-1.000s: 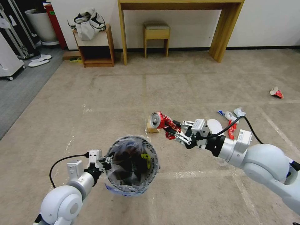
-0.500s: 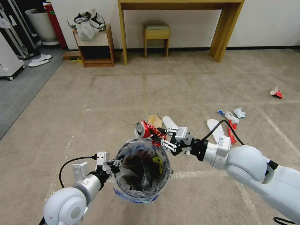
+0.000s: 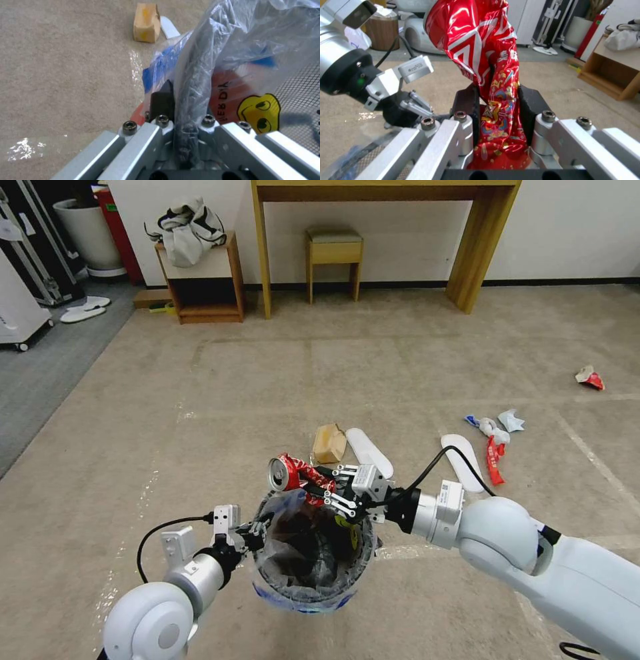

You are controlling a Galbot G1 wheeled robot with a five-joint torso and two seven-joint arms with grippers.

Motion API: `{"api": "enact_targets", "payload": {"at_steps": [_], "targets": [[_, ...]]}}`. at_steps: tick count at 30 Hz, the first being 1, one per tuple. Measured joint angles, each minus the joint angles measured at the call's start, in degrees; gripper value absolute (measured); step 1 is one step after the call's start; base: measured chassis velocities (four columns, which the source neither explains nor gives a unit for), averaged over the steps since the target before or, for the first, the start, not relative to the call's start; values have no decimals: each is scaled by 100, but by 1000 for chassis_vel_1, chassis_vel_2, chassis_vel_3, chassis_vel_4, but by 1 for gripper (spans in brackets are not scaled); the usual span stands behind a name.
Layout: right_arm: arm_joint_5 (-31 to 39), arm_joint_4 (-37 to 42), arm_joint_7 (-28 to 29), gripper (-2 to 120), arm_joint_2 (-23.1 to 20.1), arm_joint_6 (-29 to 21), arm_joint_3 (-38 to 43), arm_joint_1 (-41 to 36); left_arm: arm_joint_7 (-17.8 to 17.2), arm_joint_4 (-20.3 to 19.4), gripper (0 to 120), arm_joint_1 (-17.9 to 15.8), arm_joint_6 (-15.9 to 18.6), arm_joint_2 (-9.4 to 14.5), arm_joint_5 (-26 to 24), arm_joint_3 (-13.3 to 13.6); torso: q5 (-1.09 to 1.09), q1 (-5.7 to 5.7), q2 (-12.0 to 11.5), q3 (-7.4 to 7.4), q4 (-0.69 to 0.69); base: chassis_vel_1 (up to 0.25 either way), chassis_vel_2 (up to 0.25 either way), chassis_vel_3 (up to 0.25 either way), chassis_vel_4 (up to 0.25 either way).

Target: Pick up the trash bin and place the garbage on the floor into it.

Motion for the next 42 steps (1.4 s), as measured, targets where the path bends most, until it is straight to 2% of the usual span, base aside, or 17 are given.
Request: {"api": "enact_targets", "payload": {"at_steps": [15, 17, 18, 19, 21, 22, 24, 25, 27, 29, 30, 31, 33, 34, 35, 36, 42], "targets": [[-250, 31, -99, 20, -206, 112, 474, -841, -118, 65, 1, -46, 7, -84, -165, -180, 0, 0, 0, 0, -1, 0, 0, 0, 0], [-286, 38, -120, 26, -227, 121, 545, -944, -121, 64, 1, -42, 9, -83, -174, -183, 0, 0, 0, 0, -1, 0, 0, 0, 0], [-312, 50, -143, 34, -237, 125, 577, -998, -127, 65, 1, -42, 10, -92, -175, -183, 0, 0, 0, 0, -1, 0, 0, 0, 0], [-312, 50, -143, 34, -237, 125, 577, -998, -127, 65, 1, -42, 10, -92, -175, -183, 0, 0, 0, 0, -1, 0, 0, 0, 0], [-331, 65, -156, 45, -247, 130, 598, -1033, -134, 65, 1, -42, 11, -116, -174, -177, 0, 0, 0, 0, 0, 0, 0, 0, 0], [-331, 65, -156, 45, -247, 130, 598, -1033, -134, 65, 1, -42, 11, -116, -174, -177, 0, 0, 0, 0, 0, 0, 0, 0, 0], [-339, 78, -195, 56, -261, 134, 616, -1043, -137, 64, 1, -37, 12, -143, -164, -167, 0, 0, 0, 0, 0, 0, 0, 0, 0], [-339, 78, -195, 56, -261, 134, 616, -1043, -137, 64, 1, -37, 12, -143, -164, -167, 0, 0, 0, 0, 0, 0, 0, 0, 0], [-345, 85, -238, 69, -265, 135, 630, -1043, -137, 61, 1, -4, 13, -169, -146, -167, 0, 0, 0, 0, 0, 0, 0, 0, 0], [-346, 87, -245, 69, -266, 136, 631, -1043, -137, 60, 1, 1, 13, -172, -141, -168, 0, 0, 0, 0, 0, 0, 0, 0, 0], [-360, 90, -271, 75, -267, 142, 632, -1041, -137, 59, 1, 16, 13, -181, -130, -170, 0, 0, 0, 0, 0, 0, 0, 0, 0], [-360, 90, -271, 75, -267, 142, 632, -1041, -137, 59, 1, 16, 13, -181, -130, -170, 0, 0, 0, 0, 0, 0, 0, 0, 0], [-395, 97, -321, 89, -279, 160, 632, -1043, -136, 58, 1, 32, 13, -219, -101, -179, 0, 0, 0, 0, 0, 0, 0, 0, 0], [-403, 98, -337, 92, -279, 164, 632, -1046, -135, 59, 1, 36, 13, -235, -85, -179, 0, 0, 0, 0, 0, 0, 0, 0, 0], [-403, 98, -337, 92, -279, 164, 632, -1046, -135, 59, 1, 36, 13, -235, -85, -179, 0, 0, 0, 0, 0, 0, 0, 0, 0], [-410, 108, -348, 97, -281, 165, 634, -1052, -134, 62, 1, 48, 13, -265, -61, -179, 0, 0, 0, 0, 0, 0, 0, 0, 0], [-407, 170, -349, 100, -288, 165, 719, -1099, -128, 94, 1, 65, 13, -328, 18, -160, 0, 0, 0, 0, 0, 0, 0, 0, 0]]}}
